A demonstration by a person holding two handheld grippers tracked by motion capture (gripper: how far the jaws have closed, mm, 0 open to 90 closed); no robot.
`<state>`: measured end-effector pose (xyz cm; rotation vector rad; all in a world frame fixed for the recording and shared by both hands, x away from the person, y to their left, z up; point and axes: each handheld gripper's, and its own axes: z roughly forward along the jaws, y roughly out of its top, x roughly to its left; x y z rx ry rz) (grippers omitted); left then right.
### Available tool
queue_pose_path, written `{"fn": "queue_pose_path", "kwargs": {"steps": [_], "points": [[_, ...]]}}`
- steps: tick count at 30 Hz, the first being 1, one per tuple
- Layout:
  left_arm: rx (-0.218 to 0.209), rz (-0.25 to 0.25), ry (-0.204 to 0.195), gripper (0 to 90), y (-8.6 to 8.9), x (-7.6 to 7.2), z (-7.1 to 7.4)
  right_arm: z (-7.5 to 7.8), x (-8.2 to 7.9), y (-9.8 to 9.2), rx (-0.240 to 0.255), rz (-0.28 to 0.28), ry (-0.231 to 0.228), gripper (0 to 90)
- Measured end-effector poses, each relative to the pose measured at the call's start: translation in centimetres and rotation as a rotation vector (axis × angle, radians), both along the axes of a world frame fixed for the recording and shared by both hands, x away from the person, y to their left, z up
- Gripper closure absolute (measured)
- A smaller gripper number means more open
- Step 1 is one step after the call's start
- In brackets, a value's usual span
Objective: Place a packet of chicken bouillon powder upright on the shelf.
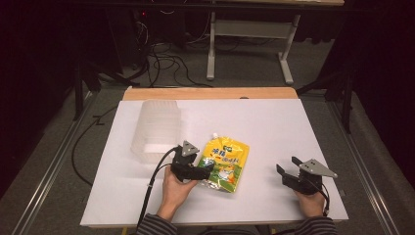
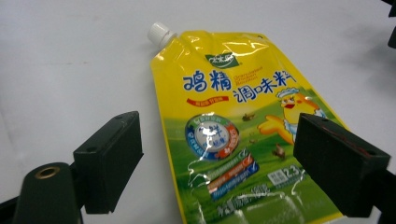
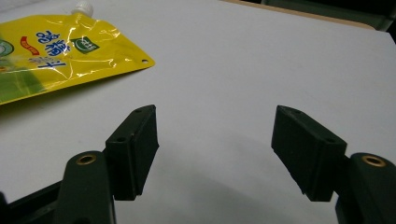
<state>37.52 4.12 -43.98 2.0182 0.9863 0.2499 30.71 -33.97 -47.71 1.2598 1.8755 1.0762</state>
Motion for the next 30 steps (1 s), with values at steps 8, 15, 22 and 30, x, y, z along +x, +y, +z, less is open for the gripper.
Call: {"fn": "queue_pose_path", "kwargs": {"steps": [8, 15, 22, 30], "points": [[0.034, 0.014, 0.055, 14.3, -1.5, 2.0, -0.4, 0.0, -0.1, -0.1, 0.001, 0.005, -0.015, 32.4], [0.060, 0.004, 0.102, 13.3, -2.4, 3.5, -0.7, 0.1, -0.3, -0.4, 0.029, -0.003, -0.030, 32.7], [0.066, -0.007, 0.153, 14.3, -3.3, 5.2, -1.4, 0.0, -0.2, -0.3, 0.027, -0.003, -0.026, 32.7], [0.078, 0.012, 0.178, 14.5, -3.5, 6.2, -2.2, 0.0, -0.1, -0.2, 0.014, 0.003, -0.021, 32.7]]}}
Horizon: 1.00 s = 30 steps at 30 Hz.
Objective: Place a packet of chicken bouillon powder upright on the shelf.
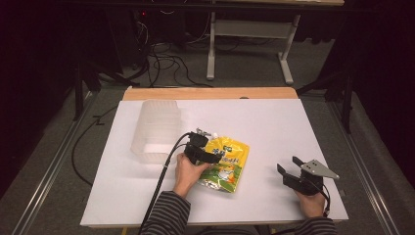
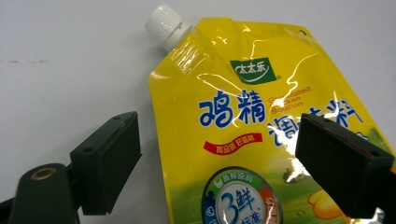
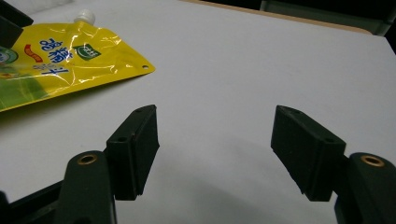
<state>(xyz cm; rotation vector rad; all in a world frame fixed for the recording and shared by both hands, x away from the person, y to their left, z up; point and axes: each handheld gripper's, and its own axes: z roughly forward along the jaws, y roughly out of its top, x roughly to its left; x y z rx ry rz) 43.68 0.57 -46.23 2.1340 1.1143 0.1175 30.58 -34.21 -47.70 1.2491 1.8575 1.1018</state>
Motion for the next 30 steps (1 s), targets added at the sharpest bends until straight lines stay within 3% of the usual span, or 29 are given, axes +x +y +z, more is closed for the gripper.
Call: {"fn": "queue_pose_path", "kwargs": {"steps": [5, 8, 10, 11, 13, 14, 18, 21, 23, 25, 27, 30], "points": [[0.018, -0.013, 0.017, 15.0, -0.4, 0.1, -0.6, 0.0, 0.0, 0.1, 0.002, 0.004, 0.014, 32.8], [0.036, -0.019, 0.000, 15.0, -0.6, 0.0, -0.6, 0.0, 0.1, 0.1, -0.008, 0.006, 0.009, 32.8], [0.069, -0.027, -0.026, 16.8, -0.9, -0.4, -0.7, 0.0, 0.1, 0.1, -0.005, 0.005, 0.012, 32.8], [0.107, -0.039, -0.059, 17.6, -1.1, -0.6, -0.8, 0.0, 0.1, 0.1, -0.008, 0.009, 0.009, 32.8], [0.117, -0.037, -0.062, 19.3, -1.2, -0.7, -0.7, 0.0, 0.0, 0.1, -0.013, 0.008, 0.006, 32.8], [0.127, -0.035, -0.064, 25.5, -1.4, -0.9, -0.6, 0.0, 0.1, 0.2, -0.014, 0.007, 0.008, 32.7], [0.152, -0.036, -0.083, 36.2, -1.5, -1.2, -0.5, 0.0, 0.1, 0.2, -0.020, 0.009, 0.012, 32.7], [0.151, -0.042, -0.088, 44.8, -1.4, -1.3, -0.5, 0.0, 0.1, 0.3, -0.025, 0.010, 0.010, 32.7], [0.151, -0.063, -0.114, 54.7, -1.6, -1.7, -0.5, 0.0, 0.1, 0.3, -0.024, 0.003, 0.012, 32.7], [0.155, -0.071, -0.113, 63.3, -1.8, -2.0, -0.4, 0.0, 0.2, 0.3, -0.019, -0.004, 0.023, 32.6], [0.192, -0.080, -0.117, 70.5, -2.0, -2.0, -0.1, 0.0, 0.2, 0.3, -0.022, 0.001, 0.025, 32.7], [0.212, -0.087, -0.130, 82.7, -1.9, -2.1, 0.0, -0.1, 0.4, 0.4, -0.034, 0.008, 0.039, 32.6]]}}
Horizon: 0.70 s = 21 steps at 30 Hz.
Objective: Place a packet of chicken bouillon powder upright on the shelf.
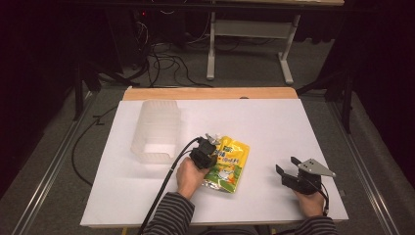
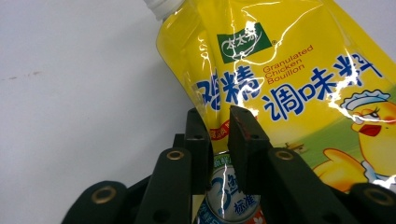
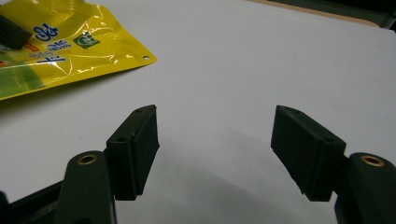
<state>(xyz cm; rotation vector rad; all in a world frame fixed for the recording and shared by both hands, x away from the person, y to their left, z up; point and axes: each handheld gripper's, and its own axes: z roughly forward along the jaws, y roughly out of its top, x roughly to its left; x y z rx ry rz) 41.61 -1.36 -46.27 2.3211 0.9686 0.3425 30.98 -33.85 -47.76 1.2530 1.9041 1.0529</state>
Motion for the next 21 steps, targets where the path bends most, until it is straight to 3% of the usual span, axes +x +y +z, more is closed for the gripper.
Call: {"fn": "queue_pose_path", "kwargs": {"steps": [7, 11, 17, 21], "points": [[-0.014, -0.053, 0.003, 88.6, 0.6, 0.2, 0.1, 0.0, 0.0, 0.0, 0.001, -0.014, 0.000, 32.3], [-0.046, -0.044, 0.004, 90.0, 0.9, 0.1, 0.4, 0.0, -0.1, 0.1, -0.009, -0.008, -0.008, 32.2], [-0.137, -0.051, -0.001, 90.0, 1.5, -0.3, 2.3, 0.0, -0.2, 0.0, 0.005, -0.009, -0.011, 32.0], [-0.170, -0.069, -0.023, 90.0, 2.2, -0.9, 4.0, 0.0, -0.1, 0.0, 0.001, -0.009, -0.010, 32.0]]}}
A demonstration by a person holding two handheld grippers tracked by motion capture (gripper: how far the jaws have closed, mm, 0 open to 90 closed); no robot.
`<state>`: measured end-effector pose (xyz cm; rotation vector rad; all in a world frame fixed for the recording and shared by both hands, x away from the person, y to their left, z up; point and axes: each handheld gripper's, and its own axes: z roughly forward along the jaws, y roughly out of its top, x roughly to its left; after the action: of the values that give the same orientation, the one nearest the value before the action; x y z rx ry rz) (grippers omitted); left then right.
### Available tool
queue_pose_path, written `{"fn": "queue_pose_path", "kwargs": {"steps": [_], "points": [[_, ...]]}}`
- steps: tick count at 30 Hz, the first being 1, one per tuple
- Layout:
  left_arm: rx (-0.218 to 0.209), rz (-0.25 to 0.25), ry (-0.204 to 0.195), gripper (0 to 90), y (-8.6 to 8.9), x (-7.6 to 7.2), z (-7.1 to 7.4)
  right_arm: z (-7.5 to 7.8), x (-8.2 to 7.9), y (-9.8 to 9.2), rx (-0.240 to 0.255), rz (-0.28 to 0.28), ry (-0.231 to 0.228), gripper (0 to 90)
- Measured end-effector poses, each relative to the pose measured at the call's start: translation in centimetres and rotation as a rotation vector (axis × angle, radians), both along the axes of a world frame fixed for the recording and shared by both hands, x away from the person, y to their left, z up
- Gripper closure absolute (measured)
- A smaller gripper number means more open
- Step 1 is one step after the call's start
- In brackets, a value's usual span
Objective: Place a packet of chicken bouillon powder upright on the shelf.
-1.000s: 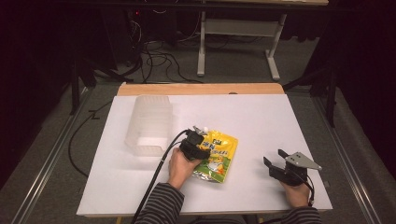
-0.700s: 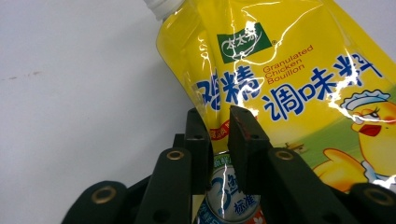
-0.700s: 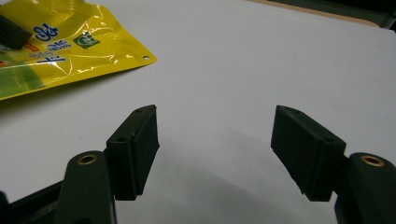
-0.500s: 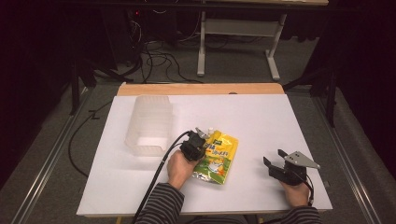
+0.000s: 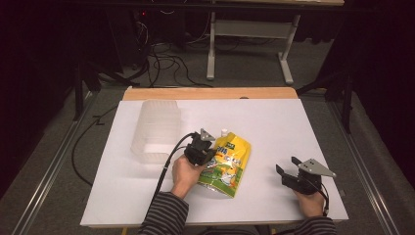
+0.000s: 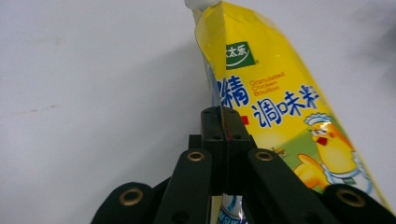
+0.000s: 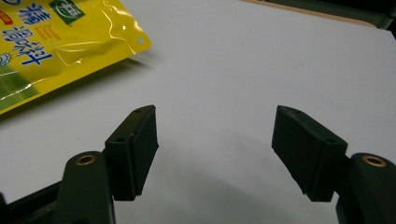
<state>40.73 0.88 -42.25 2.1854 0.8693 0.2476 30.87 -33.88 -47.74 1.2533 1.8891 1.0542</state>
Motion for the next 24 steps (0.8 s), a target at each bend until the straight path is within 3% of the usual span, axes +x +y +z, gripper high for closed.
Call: {"fn": "queue_pose_path", "kwargs": {"steps": [2, 3, 4, 5, 6, 10, 16, 19, 21, 24], "points": [[-0.049, -0.001, 0.005, 90.0, 0.5, -0.2, 0.8, 0.0, 0.0, 0.0, 0.001, -0.002, -0.001, 31.9], [-0.049, -0.001, 0.005, 90.0, 0.5, -0.2, 0.8, 0.0, 0.0, 0.0, 0.001, -0.002, -0.001, 31.9], [-0.086, -0.001, 0.008, 90.0, 0.9, -0.3, 1.5, 0.0, 0.0, 0.0, 0.004, -0.003, 0.000, 31.9], [-0.086, -0.001, 0.008, 90.0, 0.9, -0.3, 1.5, 0.0, 0.0, 0.0, 0.003, -0.001, -0.001, 31.8], [-0.137, -0.015, 0.005, 90.0, 1.1, -0.4, 2.5, 0.0, 0.0, 0.0, 0.008, 0.002, -0.003, 31.8], [-0.157, -0.039, -0.027, 90.0, 0.9, -0.6, 3.9, 0.0, 0.0, -0.1, 0.009, 0.005, 0.000, 31.8], [-0.201, -0.053, -0.037, 90.0, 1.3, -0.9, 4.9, 0.0, 0.0, -0.1, 0.009, 0.008, 0.000, 31.7], [-0.212, -0.065, -0.063, 90.0, 1.6, -1.2, 5.6, 0.0, 0.0, -0.1, 0.008, 0.012, 0.000, 31.7], [-0.254, -0.051, -0.074, 90.0, 1.6, -1.5, 6.1, 0.0, 0.0, 0.0, 0.006, 0.009, 0.000, 31.7], [-0.237, -0.081, -0.097, 90.0, 1.9, -1.7, 6.6, 0.0, 0.0, -0.1, 0.007, 0.012, 0.000, 31.6]]}}
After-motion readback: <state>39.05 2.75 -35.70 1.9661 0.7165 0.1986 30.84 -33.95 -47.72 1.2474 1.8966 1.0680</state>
